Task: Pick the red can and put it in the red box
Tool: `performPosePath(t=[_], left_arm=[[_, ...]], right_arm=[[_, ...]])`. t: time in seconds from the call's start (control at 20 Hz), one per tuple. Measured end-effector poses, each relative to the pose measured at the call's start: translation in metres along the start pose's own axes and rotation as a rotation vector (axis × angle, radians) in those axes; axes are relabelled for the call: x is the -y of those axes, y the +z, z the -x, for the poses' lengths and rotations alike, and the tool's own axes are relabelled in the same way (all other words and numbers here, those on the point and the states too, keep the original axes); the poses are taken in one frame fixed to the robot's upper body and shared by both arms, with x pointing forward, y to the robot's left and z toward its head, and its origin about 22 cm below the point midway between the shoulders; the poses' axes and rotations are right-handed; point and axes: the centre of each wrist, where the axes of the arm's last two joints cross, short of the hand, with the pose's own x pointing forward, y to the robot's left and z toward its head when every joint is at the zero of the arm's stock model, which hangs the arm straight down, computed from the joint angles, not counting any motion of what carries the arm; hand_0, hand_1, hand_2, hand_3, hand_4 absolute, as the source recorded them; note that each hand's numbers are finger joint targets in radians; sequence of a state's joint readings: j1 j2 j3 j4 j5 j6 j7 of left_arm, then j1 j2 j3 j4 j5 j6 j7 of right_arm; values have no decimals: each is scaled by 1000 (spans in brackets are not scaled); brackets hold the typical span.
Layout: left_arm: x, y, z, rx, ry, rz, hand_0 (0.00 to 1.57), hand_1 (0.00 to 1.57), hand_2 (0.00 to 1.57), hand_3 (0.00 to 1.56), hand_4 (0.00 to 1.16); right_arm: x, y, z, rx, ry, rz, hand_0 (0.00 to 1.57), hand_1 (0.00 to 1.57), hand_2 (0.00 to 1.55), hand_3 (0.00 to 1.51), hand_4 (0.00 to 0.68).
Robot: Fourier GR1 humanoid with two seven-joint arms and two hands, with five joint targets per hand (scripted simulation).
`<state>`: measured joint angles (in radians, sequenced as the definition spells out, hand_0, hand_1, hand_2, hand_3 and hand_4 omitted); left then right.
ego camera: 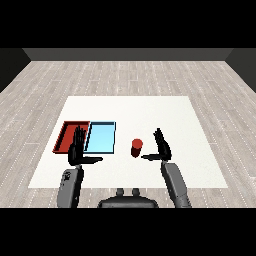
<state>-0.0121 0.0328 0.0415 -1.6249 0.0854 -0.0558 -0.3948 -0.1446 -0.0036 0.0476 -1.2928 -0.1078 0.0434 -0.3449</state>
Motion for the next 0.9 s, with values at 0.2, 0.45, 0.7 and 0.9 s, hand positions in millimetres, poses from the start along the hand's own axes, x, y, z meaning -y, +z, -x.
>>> performPosePath(t=[0.2, 0.45, 0.7, 0.9], left_arm=[[-3, -1, 0, -1, 5, -8, 0, 0, 0, 0, 0], [-1, 1, 4, 3, 8, -8, 0, 0, 0, 0, 0], [2, -3, 4, 1, 8, -13, 0, 0, 0, 0, 0], [0, -3, 7, 4, 0, -16, 0, 0, 0, 0, 0]], right_arm=[[-9, -4, 11, -16, -22, -16, 0, 0, 0, 0, 0], [-24, -3, 26, -41, -56, -20, 0, 0, 0, 0, 0], [-32, -3, 38, -60, -75, -24, 0, 0, 0, 0, 0], [-33, -9, 40, -71, -81, -30, 0, 0, 0, 0, 0]])
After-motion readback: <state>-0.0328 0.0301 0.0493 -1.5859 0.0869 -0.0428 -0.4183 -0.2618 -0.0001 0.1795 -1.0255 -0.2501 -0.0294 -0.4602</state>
